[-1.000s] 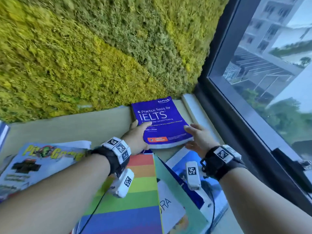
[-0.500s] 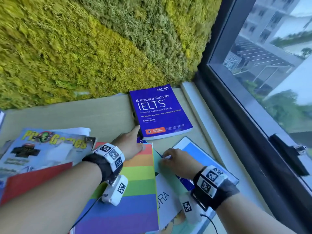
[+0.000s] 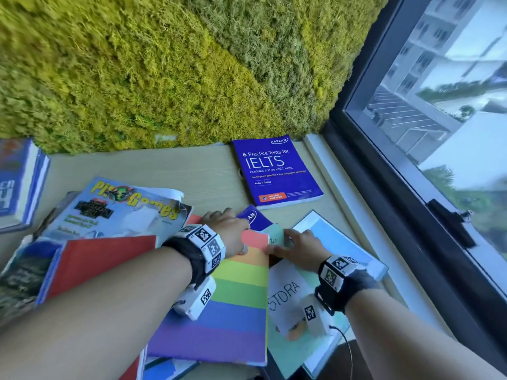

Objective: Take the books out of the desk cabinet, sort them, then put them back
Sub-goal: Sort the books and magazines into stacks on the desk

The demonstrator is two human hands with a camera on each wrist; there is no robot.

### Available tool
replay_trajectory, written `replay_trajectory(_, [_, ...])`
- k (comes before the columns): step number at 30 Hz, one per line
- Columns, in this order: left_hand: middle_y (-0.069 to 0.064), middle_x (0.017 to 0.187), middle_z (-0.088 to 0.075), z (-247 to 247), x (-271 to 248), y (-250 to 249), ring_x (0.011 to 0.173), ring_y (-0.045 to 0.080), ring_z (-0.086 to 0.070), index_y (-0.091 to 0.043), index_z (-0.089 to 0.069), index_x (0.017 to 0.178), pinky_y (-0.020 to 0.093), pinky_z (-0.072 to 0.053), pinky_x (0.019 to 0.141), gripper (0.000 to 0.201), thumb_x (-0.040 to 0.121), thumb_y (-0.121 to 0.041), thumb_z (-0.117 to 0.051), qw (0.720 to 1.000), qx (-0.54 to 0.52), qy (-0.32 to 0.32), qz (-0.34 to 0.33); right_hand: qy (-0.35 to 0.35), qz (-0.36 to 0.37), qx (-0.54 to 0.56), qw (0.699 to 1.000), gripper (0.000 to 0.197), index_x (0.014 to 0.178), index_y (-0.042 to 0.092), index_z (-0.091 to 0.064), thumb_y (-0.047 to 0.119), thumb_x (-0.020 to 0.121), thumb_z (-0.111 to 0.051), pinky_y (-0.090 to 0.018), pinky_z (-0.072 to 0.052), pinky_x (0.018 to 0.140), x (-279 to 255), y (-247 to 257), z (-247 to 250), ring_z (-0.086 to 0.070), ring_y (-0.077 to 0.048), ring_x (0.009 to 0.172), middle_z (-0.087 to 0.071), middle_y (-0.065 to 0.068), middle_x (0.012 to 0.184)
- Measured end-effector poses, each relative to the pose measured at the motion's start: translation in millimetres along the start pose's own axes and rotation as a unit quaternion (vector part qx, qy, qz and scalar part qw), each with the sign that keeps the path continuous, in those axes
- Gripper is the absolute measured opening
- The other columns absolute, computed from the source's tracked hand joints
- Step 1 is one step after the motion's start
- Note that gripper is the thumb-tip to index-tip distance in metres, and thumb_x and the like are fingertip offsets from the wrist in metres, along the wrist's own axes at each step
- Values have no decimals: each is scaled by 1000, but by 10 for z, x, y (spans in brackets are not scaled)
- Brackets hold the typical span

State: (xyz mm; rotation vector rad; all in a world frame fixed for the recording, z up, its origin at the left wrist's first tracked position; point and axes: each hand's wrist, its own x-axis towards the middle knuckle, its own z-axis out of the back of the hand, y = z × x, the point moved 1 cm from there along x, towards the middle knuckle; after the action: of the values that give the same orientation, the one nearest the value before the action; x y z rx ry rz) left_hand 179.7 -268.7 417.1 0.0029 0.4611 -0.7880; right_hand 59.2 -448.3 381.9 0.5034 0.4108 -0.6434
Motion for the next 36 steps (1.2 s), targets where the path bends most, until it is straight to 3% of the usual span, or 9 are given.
replay_trajectory(4, [2,141,-50,-60,-288,215,132,31,-48,-41,-51,139,45,-29,114,58,84,-51,-68,1000,10,15,-8,-10,-1,3,1000,56,103,24,-59,77,85,-52,-43,-53,95,-86,83,7,-62,-34,106,-59,-15,116])
replay_trajectory(13, [5,125,-65,-45,-534,351,113,27,-63,-21,-55,121,32,-43,79,51,93,-63,-49,995,-76,2,59,-92,26,74,993,55,133,10,-62,52,98,-58,-41,-52,100,-157,461,195,-64,-29,116,-67,-11,132])
replay_trajectory(18, [0,98,-70,-62,-333,255,82,23,-63,-21,-64,102,28,-42,68,31,86,-47,-64,990,-86,26,106,-39,32,9,999,51,125,6,-65,49,99,-55,-35,-49,93,162,672,286,-64,-32,114,-68,-14,125])
replay_trajectory(22, [0,91,-69,-11,-189,309,75,19,-61,-12,-70,102,26,-37,55,46,77,-50,-78,976,-138,57,159,46,55,-30,997,58,111,5,-70,59,95,-55,-30,-48,74,469,690,204,-67,-29,100,-67,-12,102])
replay_trajectory(24, [2,99,-70,-40,-166,302,88,22,-66,-13,-69,102,27,-40,61,45,77,-49,-79,972,-152,60,169,66,63,-33,995,61,101,8,-68,67,92,-55,-30,-46,64,494,653,185,-65,-26,81,-63,-10,91])
replay_trajectory(27, [3,103,-69,-49,-184,237,98,25,-65,-14,-67,100,32,-43,83,37,79,-42,-78,971,-134,28,196,133,84,55,986,57,111,7,-69,61,90,-64,-42,-58,92,458,596,254,-73,-31,96,-73,-14,107])
replay_trajectory(29, [1,107,-68,-39,-176,237,100,24,-62,-16,-65,103,36,-44,93,35,78,-37,-79,969,-143,7,203,178,84,215,956,52,101,3,-67,52,85,-75,-48,-58,94,392,576,352,-75,-33,93,-76,-15,102])
replay_trajectory(33, [5,135,-52,83,-209,362,119,24,-56,-28,-48,137,35,-48,95,70,78,-48,-79,942,-279,-42,181,218,111,403,882,44,110,2,-63,34,85,-79,-65,-52,93,247,500,596,-71,-45,96,-70,-31,113])
replay_trajectory(36, [5,147,-43,256,-267,441,136,23,-46,-37,-32,151,39,-43,106,89,77,-55,-79,895,-388,-164,146,183,144,479,847,35,112,3,-63,28,91,-75,-58,-58,85,159,438,920,-71,-40,91,-70,-28,110])
